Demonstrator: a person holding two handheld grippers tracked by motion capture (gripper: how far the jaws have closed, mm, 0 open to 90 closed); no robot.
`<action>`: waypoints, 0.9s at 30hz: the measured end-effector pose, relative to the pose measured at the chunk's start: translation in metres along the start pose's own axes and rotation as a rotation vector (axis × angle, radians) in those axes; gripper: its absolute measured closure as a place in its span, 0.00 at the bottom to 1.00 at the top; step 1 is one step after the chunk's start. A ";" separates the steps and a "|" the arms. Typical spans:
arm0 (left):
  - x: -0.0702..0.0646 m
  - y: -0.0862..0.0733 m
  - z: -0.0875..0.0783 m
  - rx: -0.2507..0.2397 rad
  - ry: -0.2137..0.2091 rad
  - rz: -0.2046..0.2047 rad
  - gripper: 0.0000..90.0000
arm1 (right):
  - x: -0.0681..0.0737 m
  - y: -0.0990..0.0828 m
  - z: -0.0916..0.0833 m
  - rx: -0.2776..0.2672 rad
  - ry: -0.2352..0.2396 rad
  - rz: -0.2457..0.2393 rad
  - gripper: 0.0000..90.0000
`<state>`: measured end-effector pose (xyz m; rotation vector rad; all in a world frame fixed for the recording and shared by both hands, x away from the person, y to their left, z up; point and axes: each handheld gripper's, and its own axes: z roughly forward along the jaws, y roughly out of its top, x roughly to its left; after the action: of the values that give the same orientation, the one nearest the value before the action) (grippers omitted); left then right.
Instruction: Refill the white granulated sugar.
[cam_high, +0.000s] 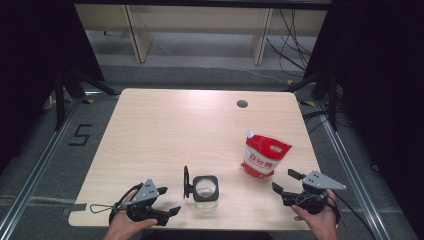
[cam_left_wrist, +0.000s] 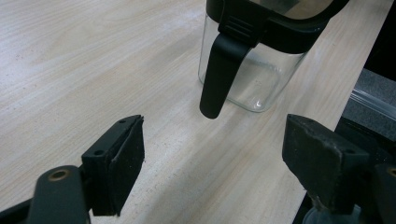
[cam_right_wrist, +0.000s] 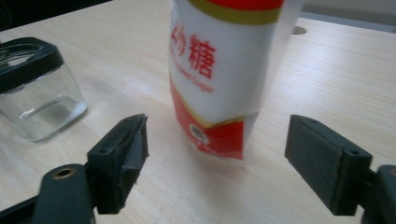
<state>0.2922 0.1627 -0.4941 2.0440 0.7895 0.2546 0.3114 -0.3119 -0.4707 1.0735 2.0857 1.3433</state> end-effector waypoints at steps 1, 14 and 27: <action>0.000 0.000 0.000 0.000 0.000 0.000 0.23 | 0.000 0.000 0.000 0.000 0.000 0.000 0.24; -0.002 -0.005 0.005 0.011 0.015 0.026 0.23 | -0.019 0.000 0.013 -0.030 -0.024 0.006 0.18; 0.000 -0.005 0.007 0.008 -0.003 0.029 0.23 | -0.024 0.010 0.033 -0.071 0.017 -0.053 0.20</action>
<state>0.2928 0.1598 -0.5025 2.0637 0.7604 0.2647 0.3527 -0.3101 -0.4767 0.9743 2.0476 1.3953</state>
